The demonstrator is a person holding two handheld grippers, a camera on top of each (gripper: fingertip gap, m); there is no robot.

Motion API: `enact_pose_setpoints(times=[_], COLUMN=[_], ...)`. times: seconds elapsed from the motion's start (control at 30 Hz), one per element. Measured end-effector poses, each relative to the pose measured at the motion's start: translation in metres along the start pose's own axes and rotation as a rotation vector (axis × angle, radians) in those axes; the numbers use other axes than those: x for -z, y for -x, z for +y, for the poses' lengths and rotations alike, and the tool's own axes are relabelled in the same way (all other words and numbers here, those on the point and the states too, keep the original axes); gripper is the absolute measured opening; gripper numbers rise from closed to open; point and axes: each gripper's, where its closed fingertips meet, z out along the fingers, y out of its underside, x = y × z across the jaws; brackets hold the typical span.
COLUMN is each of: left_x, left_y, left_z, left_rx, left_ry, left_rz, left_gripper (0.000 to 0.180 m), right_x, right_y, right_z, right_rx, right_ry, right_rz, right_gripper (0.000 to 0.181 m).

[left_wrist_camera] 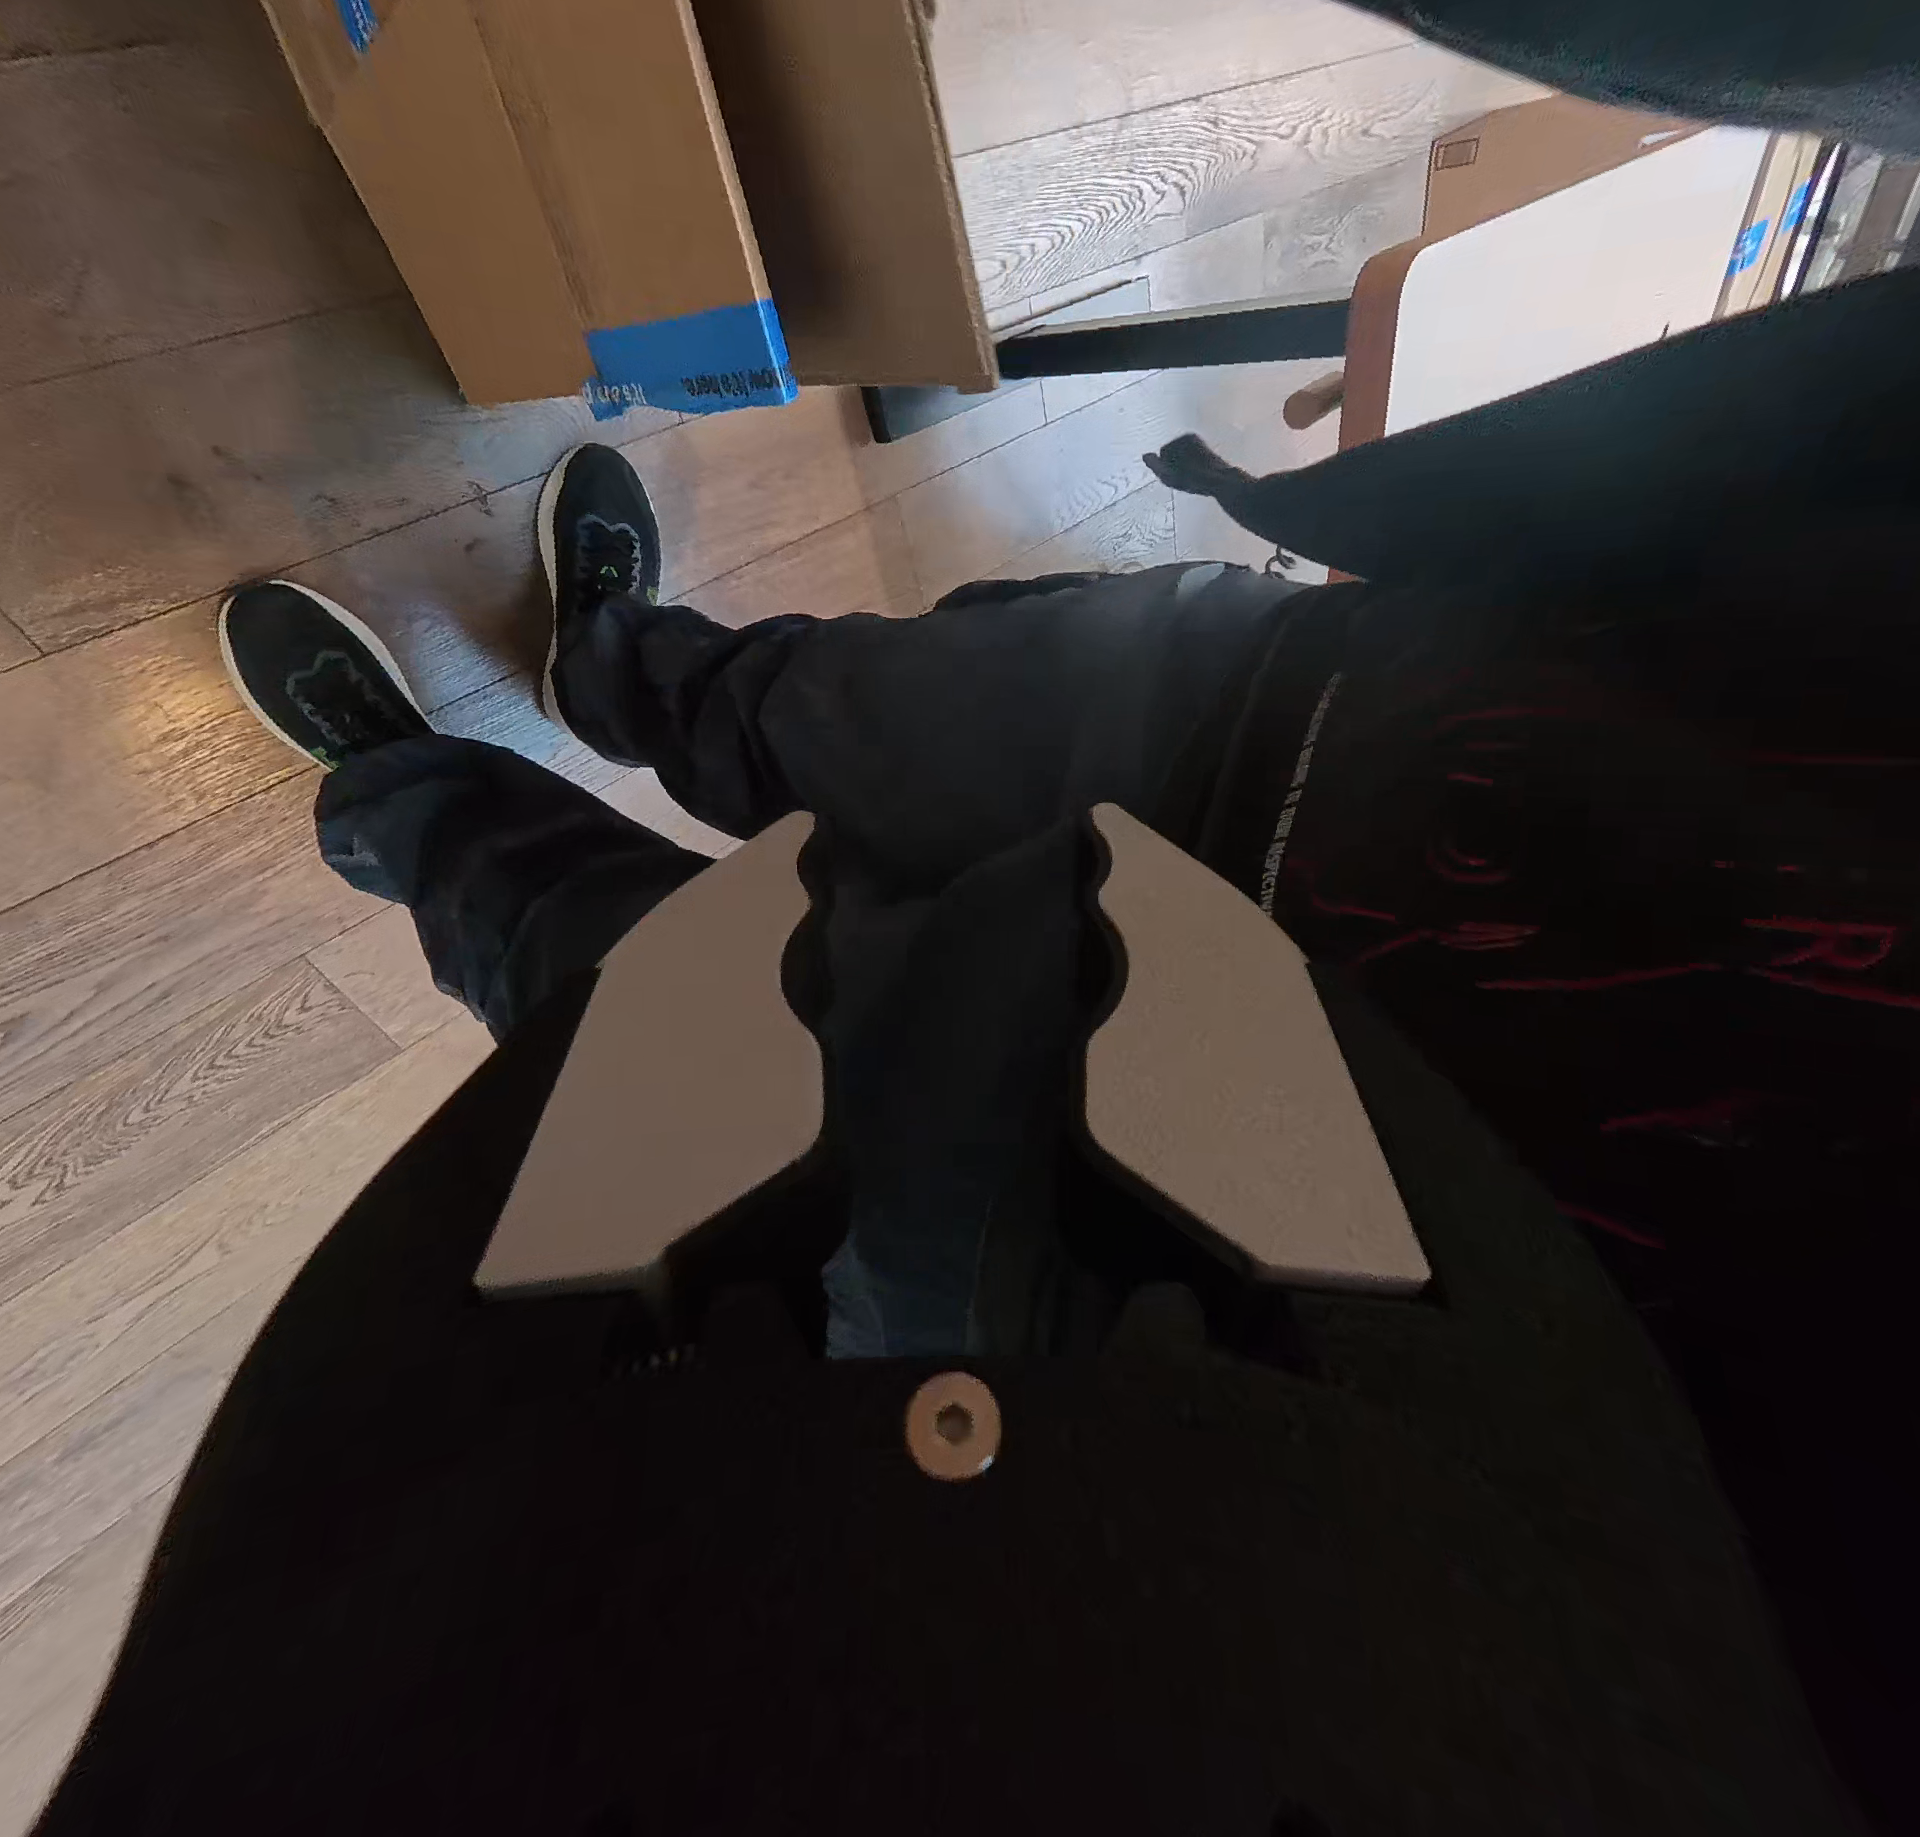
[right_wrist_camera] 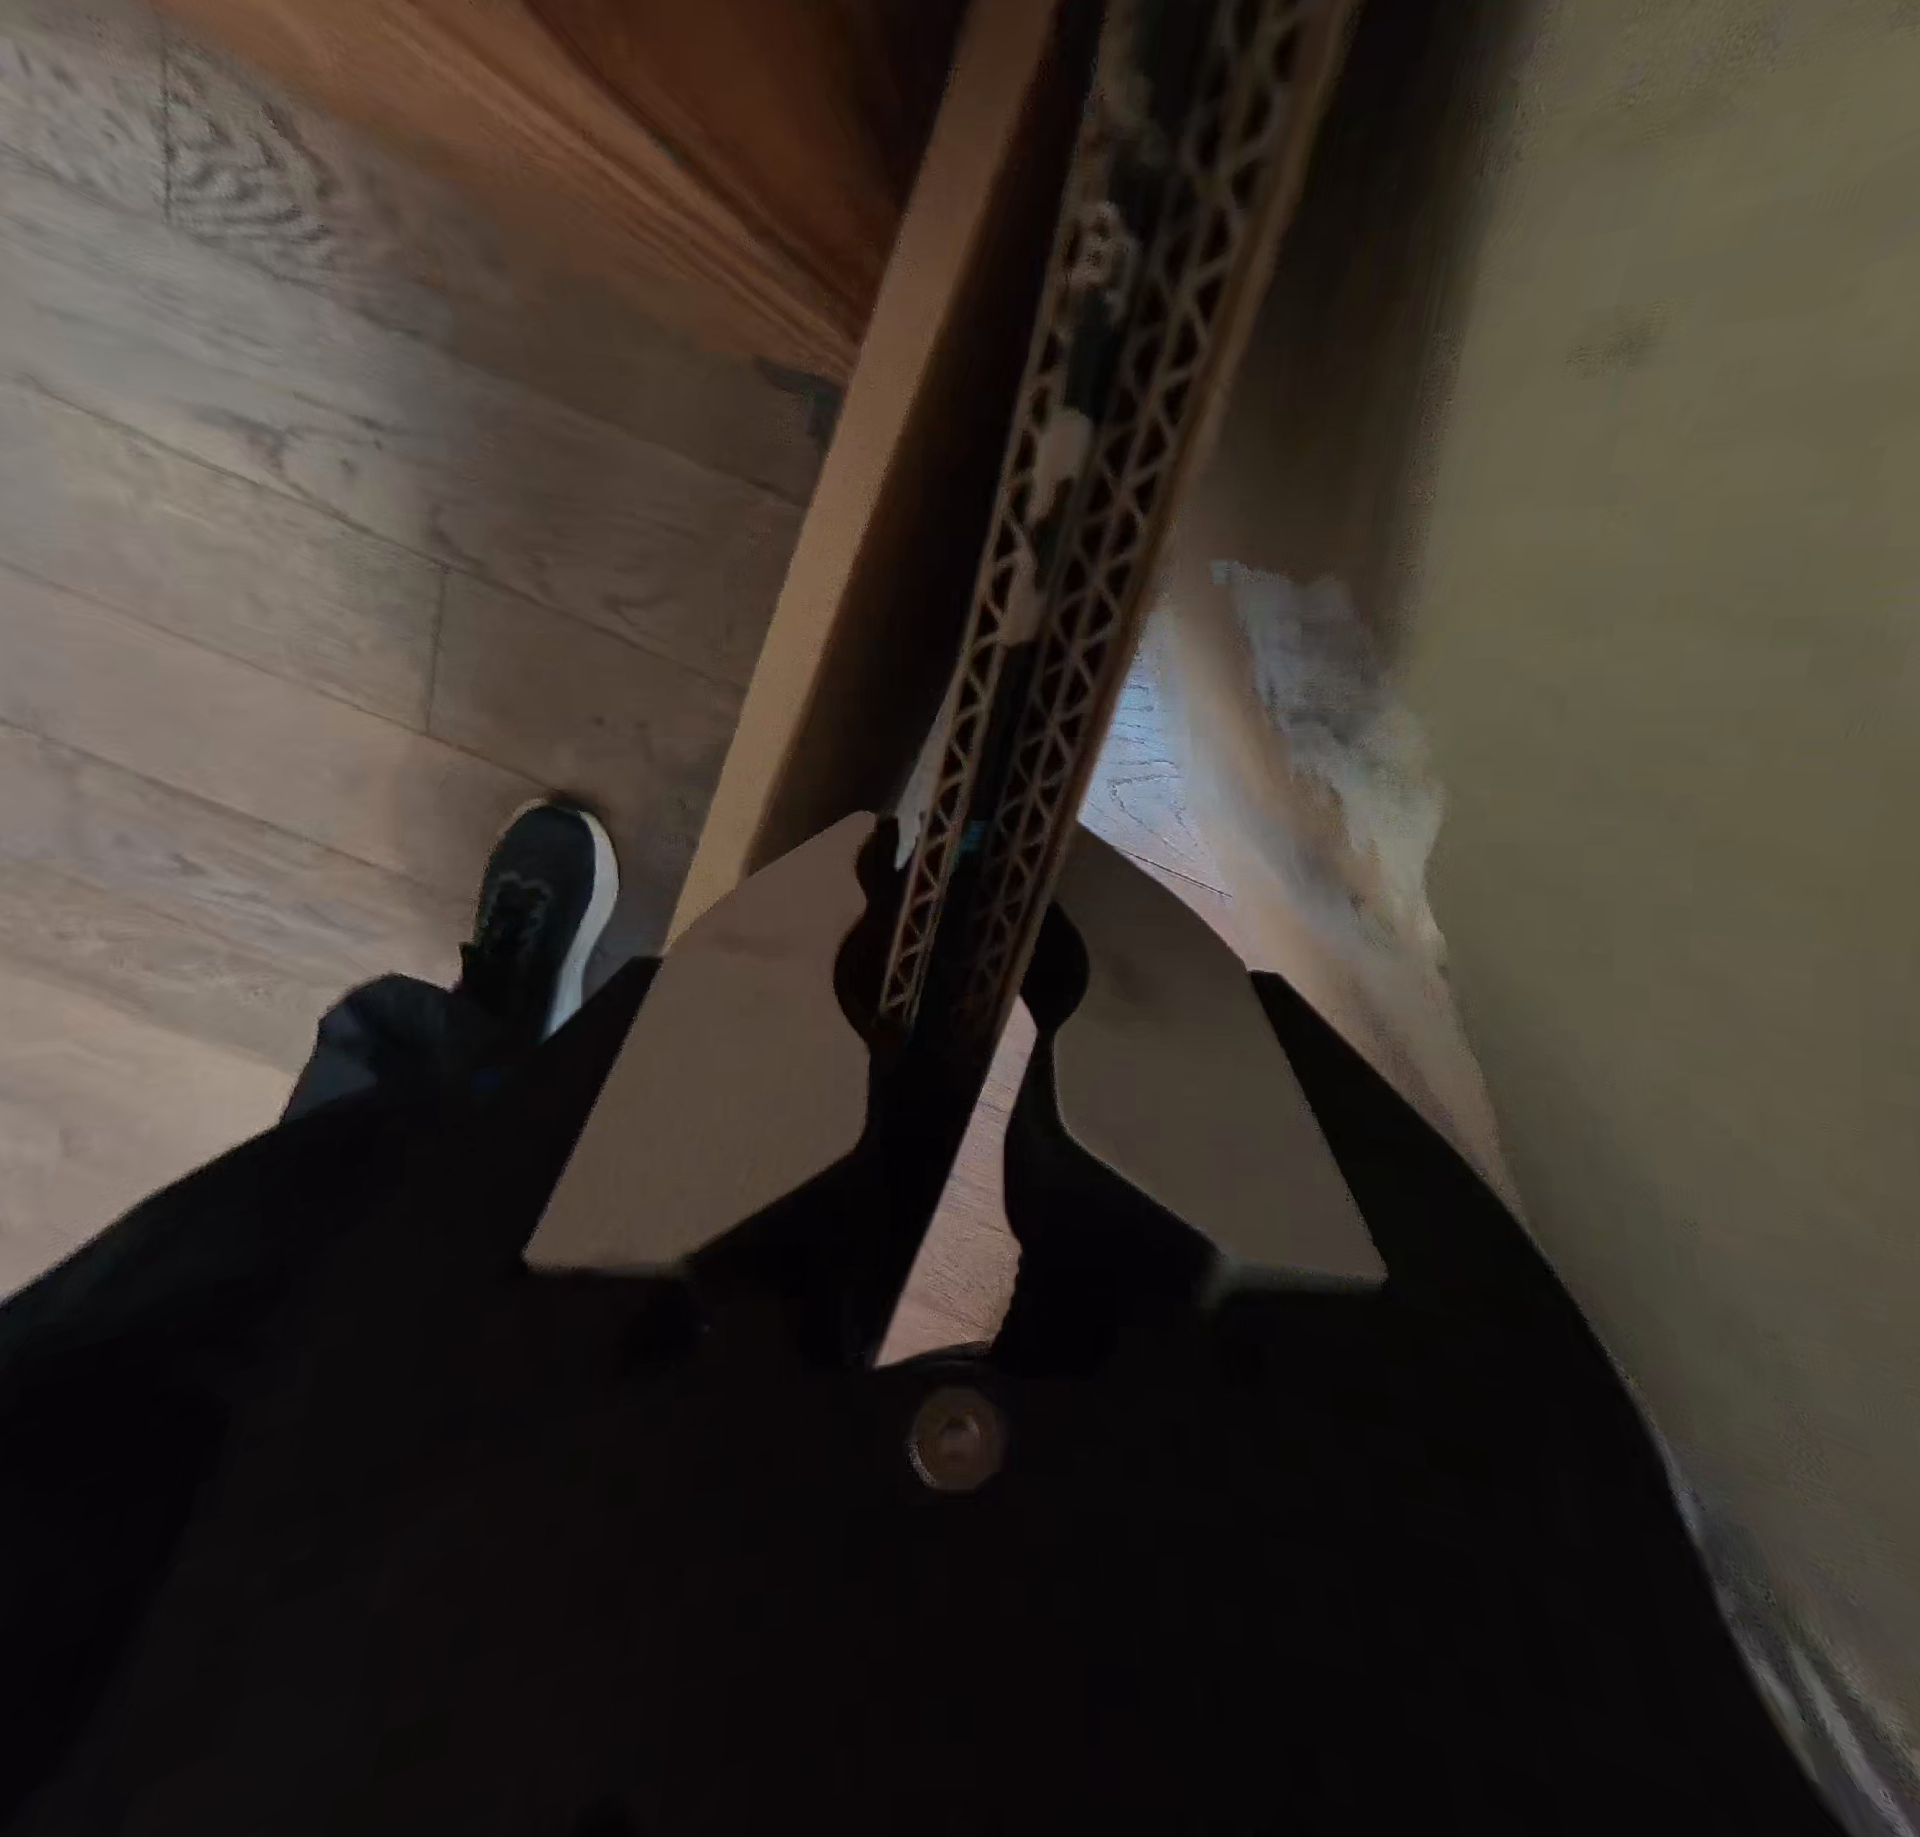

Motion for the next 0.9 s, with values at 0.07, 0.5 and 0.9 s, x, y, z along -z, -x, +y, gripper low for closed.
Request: enact_pose_setpoints(times=[0.07,0.5,0.9], left_x=[0.003,-0.017,-0.014], left_y=[0.001,0.009,0.014], left_z=[0.006,-0.052,-0.003], left_rx=[-0.010,0.007,0.078], left_ry=[0.005,-0.046,0.043], left_rz=[-0.011,0.068,0.038], left_gripper=[0.045,0.047,0.047], right_x=[-0.007,0.018,-0.015], right_y=[0.007,0.057,0.042], right_z=[0.001,0.195,0.180], right_rx=[0.045,-0.098,-0.072], right_ry=[0.040,0.243,0.340], right_rz=[-0.047,-0.232,-0.210], right_gripper=[0.027,0.052,0.045])
